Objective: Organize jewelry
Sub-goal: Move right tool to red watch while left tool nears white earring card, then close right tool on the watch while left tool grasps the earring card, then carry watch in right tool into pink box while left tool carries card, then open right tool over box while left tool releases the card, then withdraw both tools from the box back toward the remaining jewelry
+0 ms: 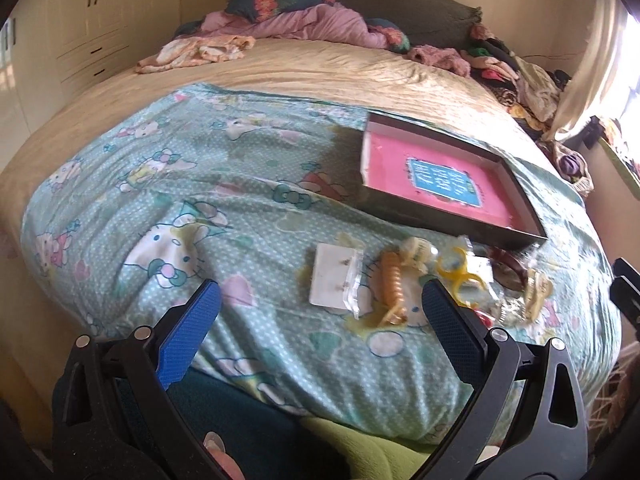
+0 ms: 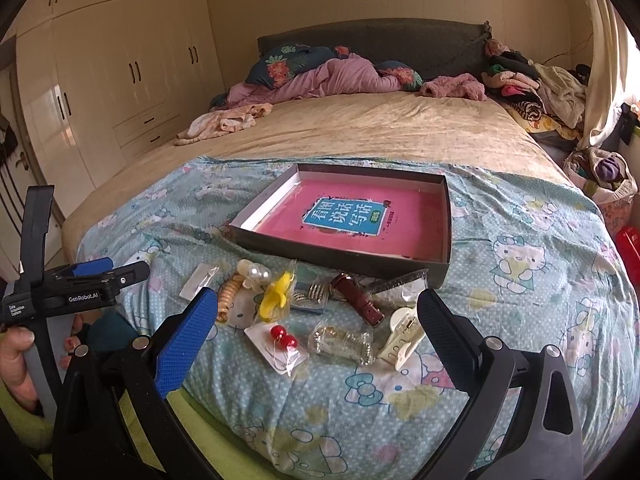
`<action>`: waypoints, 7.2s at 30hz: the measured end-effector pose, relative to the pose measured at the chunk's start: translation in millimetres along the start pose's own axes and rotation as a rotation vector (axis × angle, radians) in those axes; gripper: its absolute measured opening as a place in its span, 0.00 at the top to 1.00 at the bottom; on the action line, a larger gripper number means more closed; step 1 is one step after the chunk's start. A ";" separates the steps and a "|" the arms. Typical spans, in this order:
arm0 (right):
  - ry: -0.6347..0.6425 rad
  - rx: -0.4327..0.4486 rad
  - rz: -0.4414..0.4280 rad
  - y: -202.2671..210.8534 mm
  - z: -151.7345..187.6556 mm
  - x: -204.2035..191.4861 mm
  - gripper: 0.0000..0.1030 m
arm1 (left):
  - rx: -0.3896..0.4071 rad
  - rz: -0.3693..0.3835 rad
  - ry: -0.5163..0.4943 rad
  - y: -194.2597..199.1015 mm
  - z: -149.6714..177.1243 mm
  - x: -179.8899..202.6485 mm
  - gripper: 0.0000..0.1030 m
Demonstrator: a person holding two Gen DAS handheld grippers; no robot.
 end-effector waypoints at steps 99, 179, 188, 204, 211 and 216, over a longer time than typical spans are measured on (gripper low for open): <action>0.076 0.025 -0.017 -93.9 -81.6 65.9 0.84 | -0.029 0.241 -0.164 -101.7 -96.5 98.6 0.69; -0.082 0.022 -0.015 -101.5 -69.4 88.7 0.30 | -0.017 0.187 -0.195 -116.8 -92.4 109.9 0.16; -0.062 0.064 0.007 -75.8 -76.7 78.3 0.13 | 0.026 0.189 -0.182 -89.1 -95.6 105.6 0.13; -0.009 0.140 0.021 -29.8 -88.5 57.6 0.11 | 0.090 0.185 -0.178 -46.5 -93.2 90.9 0.12; 0.010 0.175 0.018 -9.5 -91.7 48.4 0.07 | 0.110 0.184 -0.183 -28.5 -85.8 85.9 0.12; 0.026 0.190 0.010 3.2 -89.8 41.2 0.07 | 0.114 0.183 -0.184 -18.4 -80.2 82.9 0.12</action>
Point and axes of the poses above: each gripper's, at about its wrist camera, not at the fingertips, and y roughly against the way its jaws point, x to its right, z to its underside, the point moved 7 cm from there along -y, roughly the way its jaws point, and after that the axes turned 2 degrees about -z, right-handed, at the moved point
